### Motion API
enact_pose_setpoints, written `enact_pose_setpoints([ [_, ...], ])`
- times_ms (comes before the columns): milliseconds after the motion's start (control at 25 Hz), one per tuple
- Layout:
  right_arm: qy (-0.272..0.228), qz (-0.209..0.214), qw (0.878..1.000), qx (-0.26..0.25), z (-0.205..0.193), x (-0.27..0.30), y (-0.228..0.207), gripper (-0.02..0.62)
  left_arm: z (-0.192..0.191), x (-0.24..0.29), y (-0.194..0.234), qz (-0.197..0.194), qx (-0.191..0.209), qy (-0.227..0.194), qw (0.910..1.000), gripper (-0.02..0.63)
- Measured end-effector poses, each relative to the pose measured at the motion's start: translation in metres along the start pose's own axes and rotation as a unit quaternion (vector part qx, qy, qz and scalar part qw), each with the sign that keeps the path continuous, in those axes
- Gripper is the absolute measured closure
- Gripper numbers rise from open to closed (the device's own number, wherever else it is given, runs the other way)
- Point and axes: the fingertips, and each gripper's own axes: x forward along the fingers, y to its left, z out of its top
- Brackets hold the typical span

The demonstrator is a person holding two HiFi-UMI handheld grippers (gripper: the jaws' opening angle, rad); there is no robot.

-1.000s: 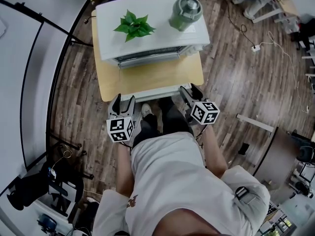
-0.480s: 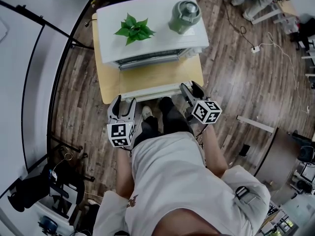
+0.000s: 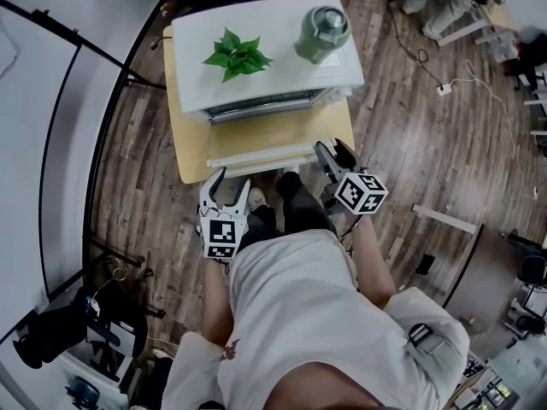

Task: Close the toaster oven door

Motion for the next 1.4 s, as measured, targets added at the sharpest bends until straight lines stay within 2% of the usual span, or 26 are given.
enact_pose_setpoints([
  [240,-0.009,0.001,1.0,0.0,0.006,0.003,0.002,0.342,-0.014,0.014,-0.006,-0.011,0.055,0.037,0.9978,0.388],
  [480,-0.011,0.0,1.0,-0.005,0.012,0.005,0.004,0.342,-0.012,0.024,-0.006,-0.008,0.079,0.044,0.9958,0.411],
  [880,-0.022,0.004,1.0,-0.008,0.023,0.009,0.007,0.341,-0.002,0.029,-0.001,-0.005,0.083,0.043,0.9956,0.417],
  [960,-0.024,0.005,0.999,-0.024,0.027,0.01,0.008,0.339,0.0,0.029,0.0,-0.005,0.081,0.043,0.9958,0.416],
  [1080,-0.019,0.003,0.997,-0.079,0.031,0.01,0.012,0.342,0.005,0.03,0.002,-0.003,0.079,0.04,0.9961,0.414],
  [1400,-0.013,0.004,0.981,-0.196,0.038,0.003,0.028,0.33,0.01,0.031,0.006,-0.006,0.072,0.039,0.9966,0.413],
])
